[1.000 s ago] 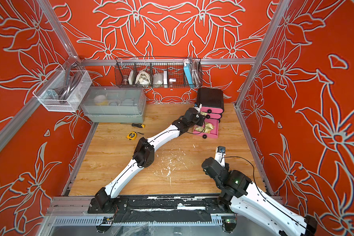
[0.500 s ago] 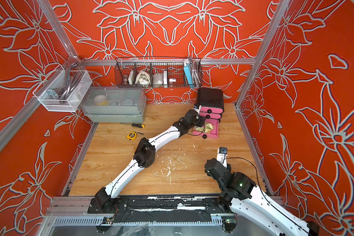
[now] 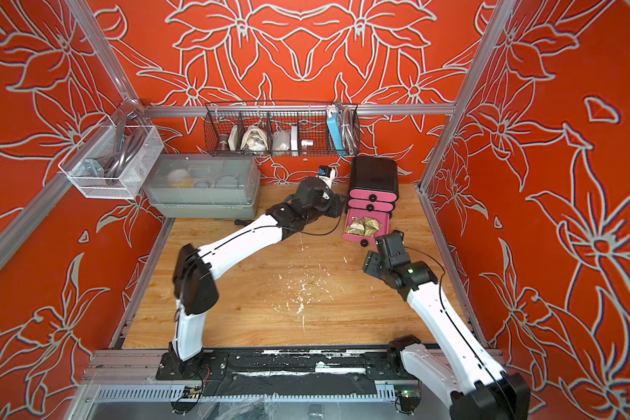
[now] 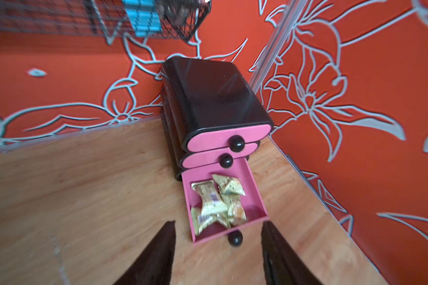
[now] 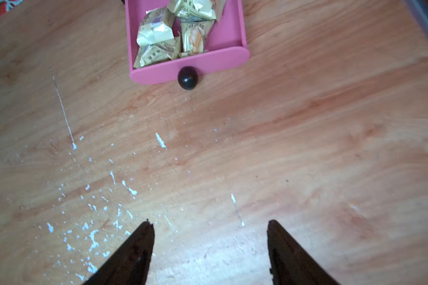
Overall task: Place the cookies into the drawer by color
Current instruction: Place the cookie in the drawer, then adjust the cookie in the drawer.
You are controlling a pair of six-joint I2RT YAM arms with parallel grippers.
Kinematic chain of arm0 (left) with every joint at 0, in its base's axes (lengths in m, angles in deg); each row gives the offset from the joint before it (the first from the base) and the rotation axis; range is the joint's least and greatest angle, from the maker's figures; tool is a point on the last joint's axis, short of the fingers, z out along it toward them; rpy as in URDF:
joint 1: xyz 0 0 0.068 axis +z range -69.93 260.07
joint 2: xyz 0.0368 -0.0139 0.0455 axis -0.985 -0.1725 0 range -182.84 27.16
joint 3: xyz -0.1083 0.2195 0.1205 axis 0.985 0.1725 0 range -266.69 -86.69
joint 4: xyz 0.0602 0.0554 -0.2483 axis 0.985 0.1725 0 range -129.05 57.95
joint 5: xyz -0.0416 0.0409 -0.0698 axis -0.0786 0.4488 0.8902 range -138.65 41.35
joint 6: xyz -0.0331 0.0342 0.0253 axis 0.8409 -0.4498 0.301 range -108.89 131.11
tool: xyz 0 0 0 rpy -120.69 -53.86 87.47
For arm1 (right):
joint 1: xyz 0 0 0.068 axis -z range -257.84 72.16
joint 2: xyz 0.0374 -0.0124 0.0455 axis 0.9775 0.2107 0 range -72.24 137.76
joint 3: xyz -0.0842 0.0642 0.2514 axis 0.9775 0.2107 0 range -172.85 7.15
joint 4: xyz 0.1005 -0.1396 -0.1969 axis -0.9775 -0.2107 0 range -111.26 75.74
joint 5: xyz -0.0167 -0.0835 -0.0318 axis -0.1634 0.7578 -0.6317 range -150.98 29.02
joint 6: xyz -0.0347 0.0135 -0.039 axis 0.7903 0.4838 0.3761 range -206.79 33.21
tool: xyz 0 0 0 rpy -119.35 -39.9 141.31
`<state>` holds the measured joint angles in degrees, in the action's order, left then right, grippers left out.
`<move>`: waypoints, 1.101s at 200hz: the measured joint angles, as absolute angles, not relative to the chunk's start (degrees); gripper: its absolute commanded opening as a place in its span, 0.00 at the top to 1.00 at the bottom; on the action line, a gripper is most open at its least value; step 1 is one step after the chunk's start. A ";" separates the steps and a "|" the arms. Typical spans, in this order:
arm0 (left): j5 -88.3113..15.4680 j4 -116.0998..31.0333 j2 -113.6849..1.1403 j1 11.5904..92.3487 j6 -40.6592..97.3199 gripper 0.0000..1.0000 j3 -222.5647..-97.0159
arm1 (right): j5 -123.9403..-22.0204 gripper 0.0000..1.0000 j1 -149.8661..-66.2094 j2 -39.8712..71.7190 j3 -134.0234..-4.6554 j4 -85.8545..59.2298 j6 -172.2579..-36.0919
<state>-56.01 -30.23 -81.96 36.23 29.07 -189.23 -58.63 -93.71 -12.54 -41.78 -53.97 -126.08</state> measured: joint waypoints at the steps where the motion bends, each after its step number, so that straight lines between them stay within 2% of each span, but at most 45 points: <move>1: -56.01 -30.32 -81.55 36.23 29.09 0.44 -188.75 | -58.76 0.25 -93.56 -12.25 -41.91 -53.73 -126.06; 23: -55.61 -29.93 -68.76 35.86 29.79 0.44 -175.11 | -65.69 0.25 -90.61 -2.81 -44.94 -45.40 -126.80; 48: -55.15 -26.47 -57.51 35.05 31.84 0.43 -161.64 | -68.77 0.40 -89.63 7.53 -48.38 -36.72 -128.39; 74: -55.50 -20.79 -44.33 34.20 34.40 0.43 -148.70 | -67.16 0.61 -89.45 15.37 -52.62 -31.59 -127.21; 86: -56.31 -18.04 -37.99 34.09 35.34 0.42 -144.81 | -65.95 0.77 -89.39 18.85 -55.37 -30.49 -125.93; 102: -57.93 -14.93 -30.71 34.09 36.17 0.37 -141.82 | -65.34 0.92 -89.19 22.91 -58.50 -28.59 -125.58; 113: -59.55 -13.53 -26.40 34.09 36.58 0.33 -140.29 | -65.30 0.99 -89.12 25.43 -59.92 -27.21 -124.83; 137: -62.98 -11.33 -20.94 34.09 37.39 0.27 -137.16 | -64.10 1.00 -89.10 29.89 -62.34 -26.51 -124.15; 168: -64.09 -10.84 -20.39 34.09 38.42 0.19 -133.14 | -62.26 1.00 -89.10 33.65 -63.83 -26.25 -123.48; 220: -64.03 -10.95 -21.73 34.09 38.73 0.16 -131.35 | -60.82 1.00 -89.10 39.70 -67.50 -26.08 -122.03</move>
<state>-64.03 -10.95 -21.73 34.09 38.73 -131.35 -60.82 -89.10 39.70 -67.50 -26.08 -122.03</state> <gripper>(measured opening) 0.832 0.047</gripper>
